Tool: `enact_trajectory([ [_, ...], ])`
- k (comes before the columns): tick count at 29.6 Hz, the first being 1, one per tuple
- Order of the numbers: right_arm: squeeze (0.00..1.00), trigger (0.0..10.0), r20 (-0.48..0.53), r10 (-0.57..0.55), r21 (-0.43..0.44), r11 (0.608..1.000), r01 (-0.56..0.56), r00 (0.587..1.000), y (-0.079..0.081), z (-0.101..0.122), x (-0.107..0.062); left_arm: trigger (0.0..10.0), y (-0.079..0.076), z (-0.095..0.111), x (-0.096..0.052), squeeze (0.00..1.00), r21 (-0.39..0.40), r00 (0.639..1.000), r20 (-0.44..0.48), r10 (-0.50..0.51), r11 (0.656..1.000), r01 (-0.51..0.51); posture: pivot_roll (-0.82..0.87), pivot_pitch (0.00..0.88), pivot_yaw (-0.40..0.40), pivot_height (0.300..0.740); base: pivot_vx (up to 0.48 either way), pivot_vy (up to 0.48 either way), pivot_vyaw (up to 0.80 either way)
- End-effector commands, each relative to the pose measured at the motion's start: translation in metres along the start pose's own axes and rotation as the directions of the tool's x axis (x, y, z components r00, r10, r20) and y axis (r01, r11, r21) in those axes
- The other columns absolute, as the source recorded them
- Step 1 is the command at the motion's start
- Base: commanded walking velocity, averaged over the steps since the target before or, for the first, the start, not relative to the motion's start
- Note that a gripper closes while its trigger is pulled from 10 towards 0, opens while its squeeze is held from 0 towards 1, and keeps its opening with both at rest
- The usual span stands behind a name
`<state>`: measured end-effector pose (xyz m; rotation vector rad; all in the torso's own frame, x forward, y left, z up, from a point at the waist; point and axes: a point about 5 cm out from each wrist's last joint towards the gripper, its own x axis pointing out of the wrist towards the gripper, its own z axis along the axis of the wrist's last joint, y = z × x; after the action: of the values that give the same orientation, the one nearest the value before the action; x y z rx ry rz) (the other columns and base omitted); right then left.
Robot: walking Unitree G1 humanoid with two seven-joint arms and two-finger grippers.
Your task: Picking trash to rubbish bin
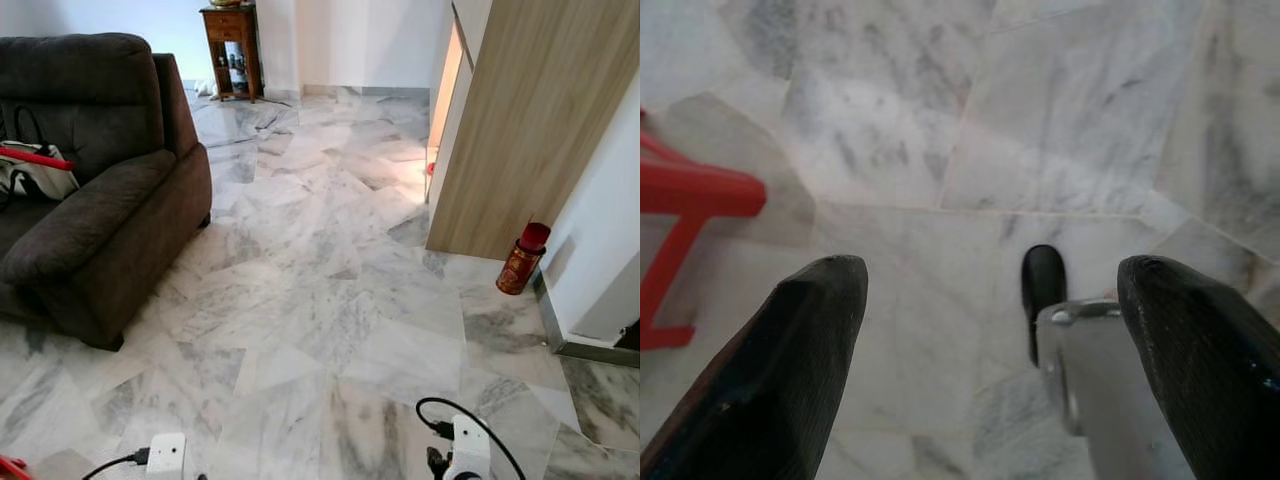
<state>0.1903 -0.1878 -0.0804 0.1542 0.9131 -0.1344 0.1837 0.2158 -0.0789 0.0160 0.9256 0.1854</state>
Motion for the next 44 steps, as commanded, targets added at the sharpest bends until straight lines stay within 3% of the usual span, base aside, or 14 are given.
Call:
enact_trajectory([
  [1,0.0,10.0,-0.001,0.0,0.007,1.0,0.0,1.0,0.003,-0.001,0.0,10.0,0.002,0.001,0.0,0.0,0.005,1.0,0.002,0.002,1.0,-0.002,-0.1,0.0,0.012,0.74,0.0,0.0,0.0],
  [6,0.0,10.0,-0.007,0.009,0.003,1.0,-0.009,1.0,0.007,-0.006,-0.001,10.0,0.004,0.0,0.0,0.0,0.009,1.0,0.0,0.01,1.0,-0.01,-0.1,0.0,0.015,0.74,0.0,0.0,0.0],
  [13,0.0,10.0,-0.048,0.045,0.003,0.999,-0.045,0.998,0.017,-0.02,-0.003,10.0,0.007,0.0,0.0,0.0,0.018,1.0,0.003,0.019,1.0,-0.019,-0.1,0.0,0.024,0.74,0.0,0.0,0.8],
  [18,0.0,10.0,-0.061,0.078,-0.062,0.995,-0.082,0.995,0.022,-0.02,-0.002,10.0,0.004,0.004,0.0,0.0,0.009,1.0,0.02,0.015,1.0,-0.015,-0.1,0.0,0.016,0.74,0.0,0.0,0.8],
  [31,0.0,10.0,-0.045,0.104,-0.048,0.993,-0.106,0.994,0.031,-0.015,-0.001,10.0,0.007,0.009,0.001,0.0,0.017,0.998,0.043,0.034,0.999,-0.035,-0.07,0.0,0.016,0.74,0.0,0.0,0.8],
  [44,0.0,10.0,-0.059,0.096,-0.029,0.995,-0.098,0.994,0.031,-0.022,-0.003,10.0,0.007,0.013,0.001,0.0,0.022,0.998,0.055,0.036,0.999,-0.037,-0.06,0.0,0.029,0.74,0.0,0.0,0.8],
])
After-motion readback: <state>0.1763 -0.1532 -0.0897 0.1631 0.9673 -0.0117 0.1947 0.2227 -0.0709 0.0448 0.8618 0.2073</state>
